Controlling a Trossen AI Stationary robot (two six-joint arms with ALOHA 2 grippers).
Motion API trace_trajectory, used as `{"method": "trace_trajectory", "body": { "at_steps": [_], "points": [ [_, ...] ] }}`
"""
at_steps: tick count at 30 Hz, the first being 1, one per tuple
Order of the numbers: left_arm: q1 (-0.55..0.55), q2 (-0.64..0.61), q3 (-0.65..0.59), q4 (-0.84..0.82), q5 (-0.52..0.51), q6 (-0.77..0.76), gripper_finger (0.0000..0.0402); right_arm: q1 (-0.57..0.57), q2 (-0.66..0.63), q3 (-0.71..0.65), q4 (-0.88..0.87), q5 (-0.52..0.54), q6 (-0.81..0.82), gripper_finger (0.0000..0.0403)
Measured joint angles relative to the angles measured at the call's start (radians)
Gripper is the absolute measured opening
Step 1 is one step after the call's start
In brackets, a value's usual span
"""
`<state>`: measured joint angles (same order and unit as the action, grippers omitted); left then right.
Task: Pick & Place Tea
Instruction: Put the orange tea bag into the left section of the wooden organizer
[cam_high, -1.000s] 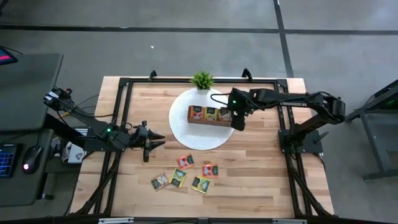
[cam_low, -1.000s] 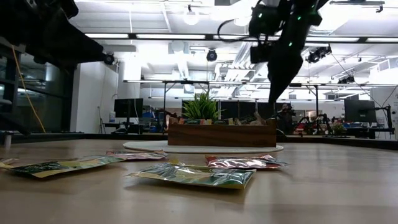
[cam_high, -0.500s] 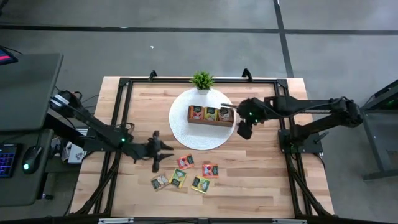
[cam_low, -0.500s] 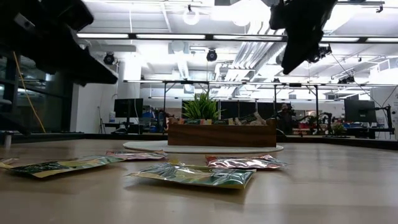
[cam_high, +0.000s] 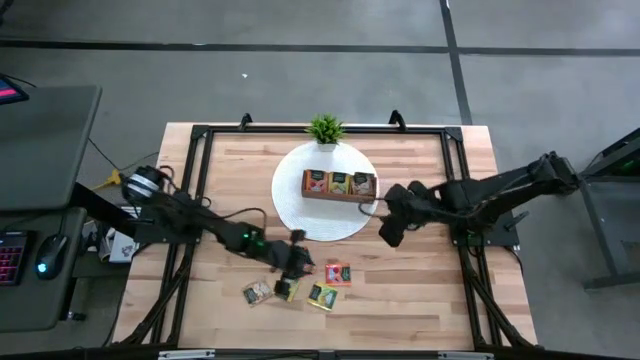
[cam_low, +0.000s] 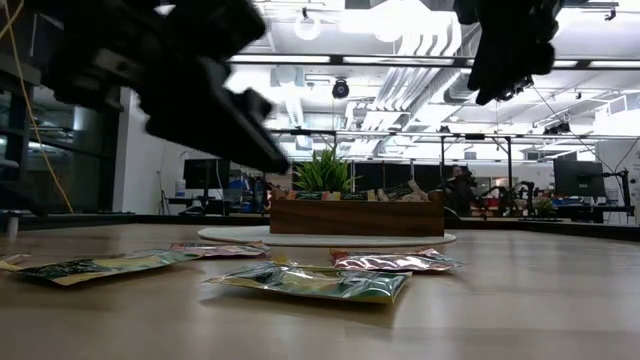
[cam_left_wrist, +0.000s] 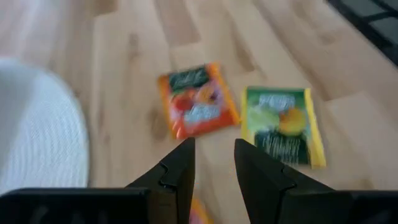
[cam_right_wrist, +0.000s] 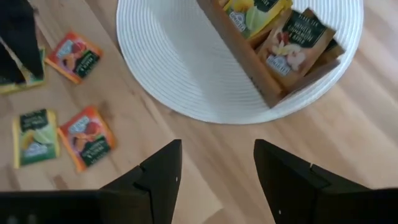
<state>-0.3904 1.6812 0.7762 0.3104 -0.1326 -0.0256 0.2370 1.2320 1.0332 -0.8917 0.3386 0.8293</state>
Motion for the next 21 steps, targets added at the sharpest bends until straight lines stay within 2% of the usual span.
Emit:
{"method": "trace_trajectory", "body": {
  "at_steps": [6, 13, 21],
  "points": [
    [0.027, 0.109, 0.122, -0.007, 0.119, 0.082, 0.0111, 0.098, 0.075, 0.0, 0.024, 0.03, 0.265, 0.0197],
    [0.031, 0.168, 0.166, -0.022, 0.112, 0.098, 0.011, 0.159, 0.2, 0.0, 0.068, 0.019, 0.524, 0.0197],
    [0.031, 0.221, 0.196, -0.025, 0.096, 0.097, 0.011, 0.185, 0.312, 0.0, 0.19, -0.015, 0.657, 0.0197]
  ]
}}
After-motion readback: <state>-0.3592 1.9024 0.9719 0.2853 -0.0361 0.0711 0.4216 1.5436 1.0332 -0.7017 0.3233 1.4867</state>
